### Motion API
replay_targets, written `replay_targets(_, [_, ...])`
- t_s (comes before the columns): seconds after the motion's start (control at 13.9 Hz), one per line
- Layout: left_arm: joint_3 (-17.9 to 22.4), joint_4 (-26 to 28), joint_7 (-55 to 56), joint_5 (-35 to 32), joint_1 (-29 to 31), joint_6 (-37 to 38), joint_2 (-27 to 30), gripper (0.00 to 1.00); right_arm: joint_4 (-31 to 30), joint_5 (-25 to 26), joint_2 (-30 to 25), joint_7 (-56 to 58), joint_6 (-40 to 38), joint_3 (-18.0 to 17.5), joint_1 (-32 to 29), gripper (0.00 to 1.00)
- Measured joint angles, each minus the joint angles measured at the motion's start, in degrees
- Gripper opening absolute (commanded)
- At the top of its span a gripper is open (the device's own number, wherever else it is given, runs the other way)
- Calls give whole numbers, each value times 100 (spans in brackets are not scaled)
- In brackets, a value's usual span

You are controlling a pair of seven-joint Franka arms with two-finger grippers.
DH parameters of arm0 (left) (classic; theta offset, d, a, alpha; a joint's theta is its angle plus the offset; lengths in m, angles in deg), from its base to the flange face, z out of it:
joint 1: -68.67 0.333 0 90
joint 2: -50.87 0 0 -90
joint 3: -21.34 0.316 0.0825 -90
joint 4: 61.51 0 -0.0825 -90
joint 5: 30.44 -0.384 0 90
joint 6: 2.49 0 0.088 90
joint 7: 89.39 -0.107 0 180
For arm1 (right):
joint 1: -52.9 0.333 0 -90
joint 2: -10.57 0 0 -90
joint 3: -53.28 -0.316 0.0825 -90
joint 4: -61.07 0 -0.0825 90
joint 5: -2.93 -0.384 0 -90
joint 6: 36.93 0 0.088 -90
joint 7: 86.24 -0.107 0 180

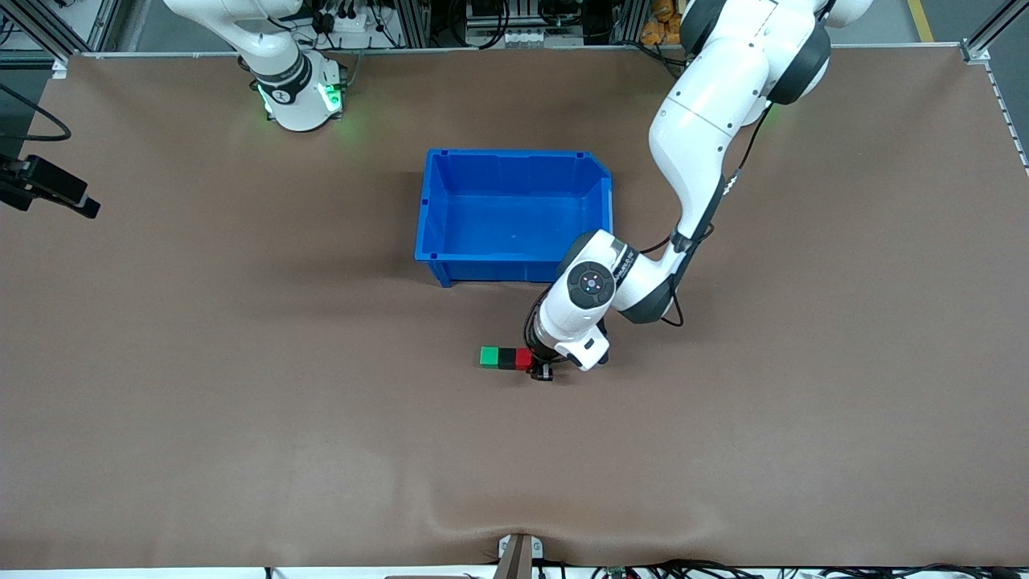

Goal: Attach green and red cubes to black cube
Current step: 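Lower the red cube against the black cube and open the left gripper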

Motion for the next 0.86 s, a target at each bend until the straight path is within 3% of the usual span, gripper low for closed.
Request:
replay_targets(0.07, [2,0,0,29,4,-36,-6,0,2,-1,0,-1,0,4,-14,100])
replay_targets(0.14, [3,0,0,38,4,-46,-8,10,7,-1,0,-1,0,7,-25,100])
replay_targets(0.22, [3,0,0,39,3,-50,-8,41,12,-2,0,-1,0,8,-29,100])
replay_targets(0.29, [3,0,-3,39,3,-52,-8,85,15,-2,0,-1,-7,8,-29,100])
replay_targets(0.36, [3,-1,-11,39,3,-52,-8,100,16,-3,0,-1,-20,8,-29,100])
replay_targets(0.72, [37,-171,-276,39,26,-2,87,100,20,-3,0,-7,-31,15,-38,100])
replay_targets(0.86, [49,-223,-527,39,72,419,292,100,23,-3,1,-8,-32,17,-38,100])
